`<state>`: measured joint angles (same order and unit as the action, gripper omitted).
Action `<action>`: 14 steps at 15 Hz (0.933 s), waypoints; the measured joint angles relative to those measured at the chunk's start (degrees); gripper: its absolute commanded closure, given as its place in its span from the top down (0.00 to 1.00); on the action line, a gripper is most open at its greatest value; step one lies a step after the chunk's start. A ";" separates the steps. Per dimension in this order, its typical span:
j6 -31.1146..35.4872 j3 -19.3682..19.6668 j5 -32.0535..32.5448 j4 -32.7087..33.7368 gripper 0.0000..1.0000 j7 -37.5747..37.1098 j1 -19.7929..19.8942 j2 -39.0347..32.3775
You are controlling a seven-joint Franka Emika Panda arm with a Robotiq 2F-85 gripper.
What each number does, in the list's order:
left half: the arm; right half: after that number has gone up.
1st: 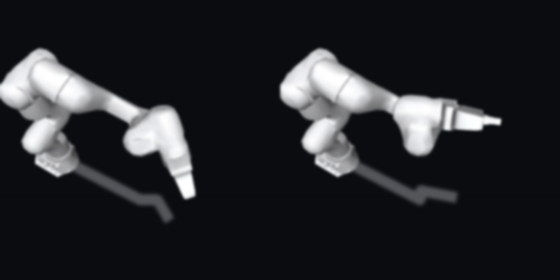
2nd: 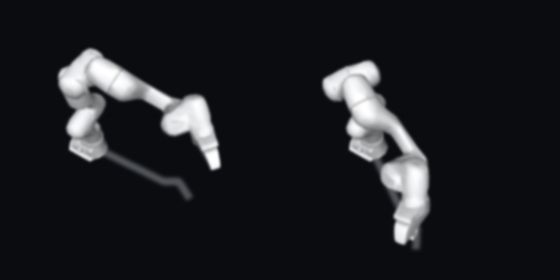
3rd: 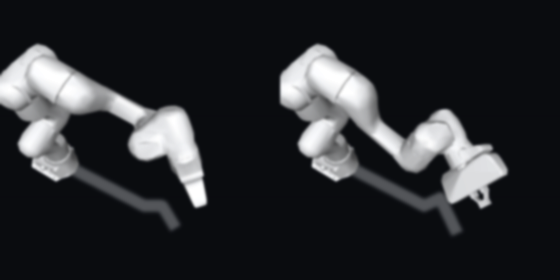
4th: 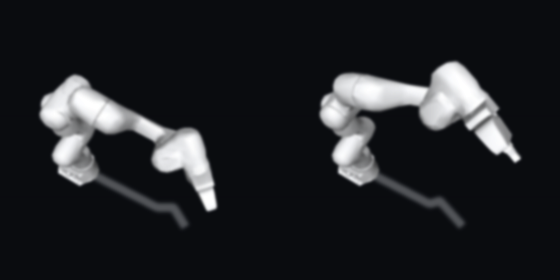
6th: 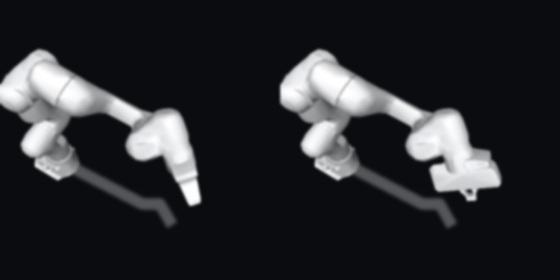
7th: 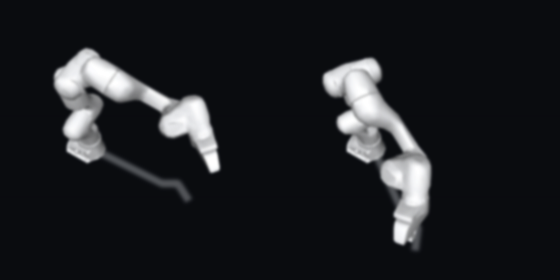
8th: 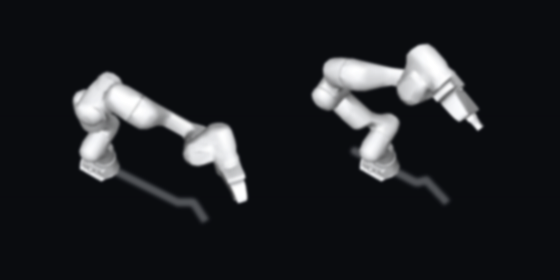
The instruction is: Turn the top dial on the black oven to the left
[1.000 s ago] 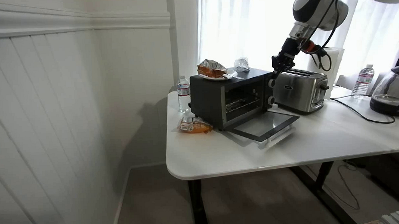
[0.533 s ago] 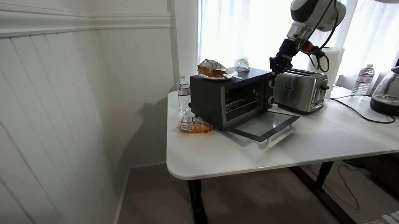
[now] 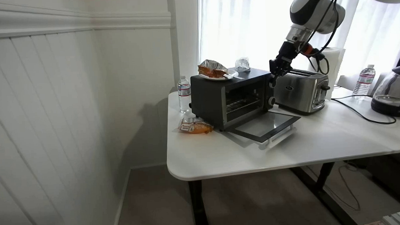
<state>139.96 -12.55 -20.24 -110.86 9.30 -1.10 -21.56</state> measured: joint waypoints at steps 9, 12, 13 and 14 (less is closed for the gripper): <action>-0.33 -0.14 0.00 -0.01 0.00 -0.03 0.10 0.00; -2.61 0.54 0.03 -0.05 0.00 -0.08 0.22 2.54; -3.80 0.81 0.03 -0.12 0.20 -0.03 0.31 3.56; -4.90 1.04 0.03 -0.35 0.27 0.14 0.42 4.70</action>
<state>135.06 -11.50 -20.21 -111.21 9.44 -0.68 -16.86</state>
